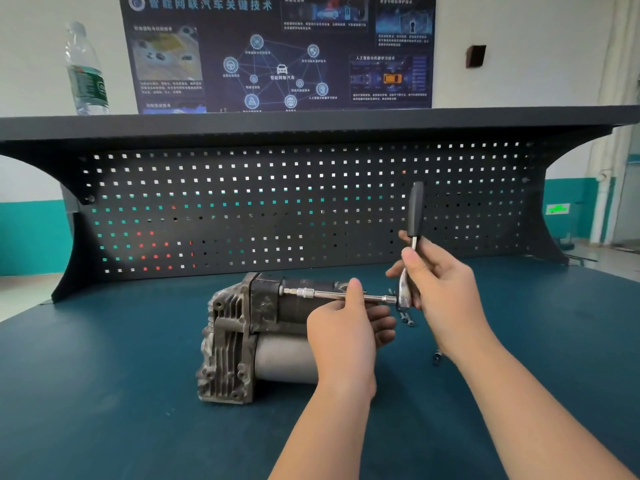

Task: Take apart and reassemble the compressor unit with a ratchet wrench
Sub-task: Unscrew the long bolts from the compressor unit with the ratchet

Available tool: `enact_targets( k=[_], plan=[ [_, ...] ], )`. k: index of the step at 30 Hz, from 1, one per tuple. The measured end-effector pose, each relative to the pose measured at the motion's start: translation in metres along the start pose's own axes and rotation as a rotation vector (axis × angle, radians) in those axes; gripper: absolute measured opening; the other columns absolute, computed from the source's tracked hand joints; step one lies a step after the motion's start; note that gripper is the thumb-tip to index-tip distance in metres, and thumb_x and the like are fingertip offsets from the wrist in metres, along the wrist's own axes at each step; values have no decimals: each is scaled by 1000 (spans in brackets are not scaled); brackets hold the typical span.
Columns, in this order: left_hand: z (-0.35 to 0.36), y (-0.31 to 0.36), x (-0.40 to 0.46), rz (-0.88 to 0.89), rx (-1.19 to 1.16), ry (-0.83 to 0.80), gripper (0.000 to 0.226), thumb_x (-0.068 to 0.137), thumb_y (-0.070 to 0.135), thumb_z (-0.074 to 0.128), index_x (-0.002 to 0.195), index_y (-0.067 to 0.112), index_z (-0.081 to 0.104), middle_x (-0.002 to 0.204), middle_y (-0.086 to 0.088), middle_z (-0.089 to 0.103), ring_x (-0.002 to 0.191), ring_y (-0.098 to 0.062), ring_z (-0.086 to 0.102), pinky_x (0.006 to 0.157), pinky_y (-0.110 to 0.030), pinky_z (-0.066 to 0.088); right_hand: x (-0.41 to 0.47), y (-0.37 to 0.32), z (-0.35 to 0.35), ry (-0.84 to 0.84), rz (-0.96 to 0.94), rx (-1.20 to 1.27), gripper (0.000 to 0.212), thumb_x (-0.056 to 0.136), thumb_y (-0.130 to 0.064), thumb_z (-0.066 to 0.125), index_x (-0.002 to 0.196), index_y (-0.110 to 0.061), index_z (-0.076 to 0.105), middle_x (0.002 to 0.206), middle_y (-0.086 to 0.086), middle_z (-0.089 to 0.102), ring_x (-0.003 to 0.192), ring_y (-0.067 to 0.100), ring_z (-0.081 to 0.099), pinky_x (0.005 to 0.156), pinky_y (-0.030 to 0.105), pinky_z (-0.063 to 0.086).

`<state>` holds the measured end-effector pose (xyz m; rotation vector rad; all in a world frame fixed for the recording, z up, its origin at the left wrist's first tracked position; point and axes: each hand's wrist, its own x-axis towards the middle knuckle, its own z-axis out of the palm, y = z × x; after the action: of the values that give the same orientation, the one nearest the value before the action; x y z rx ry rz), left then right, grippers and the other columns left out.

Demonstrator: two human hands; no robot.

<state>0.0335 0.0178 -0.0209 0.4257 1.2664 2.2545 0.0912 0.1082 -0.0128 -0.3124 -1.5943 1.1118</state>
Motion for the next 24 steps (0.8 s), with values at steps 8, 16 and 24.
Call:
enact_targets(
  k=[8,16,24],
  plan=[
    [0,4,-2,-54,-122,-30,23,95,12,52,76,1,56,44,-3,60,34,-10,53,36,-15,41,-1,12,8,58,626,401,16,93,-17,58,85,-4,61,44,-1,55,29,4,36,32,14,28],
    [-1,1,1,1,8,-43,33,94,26,54,74,0,58,45,-4,61,35,-13,55,37,-17,43,1,5,8,68,304,234,17,94,-25,57,83,-20,69,60,-4,67,43,6,45,44,20,37],
    [-4,4,2,-39,38,-41,27,94,19,55,70,5,57,41,2,56,31,-8,49,34,-15,38,-1,4,7,47,303,312,17,96,-20,53,105,-14,67,62,5,61,34,1,43,35,14,33]
  ],
)
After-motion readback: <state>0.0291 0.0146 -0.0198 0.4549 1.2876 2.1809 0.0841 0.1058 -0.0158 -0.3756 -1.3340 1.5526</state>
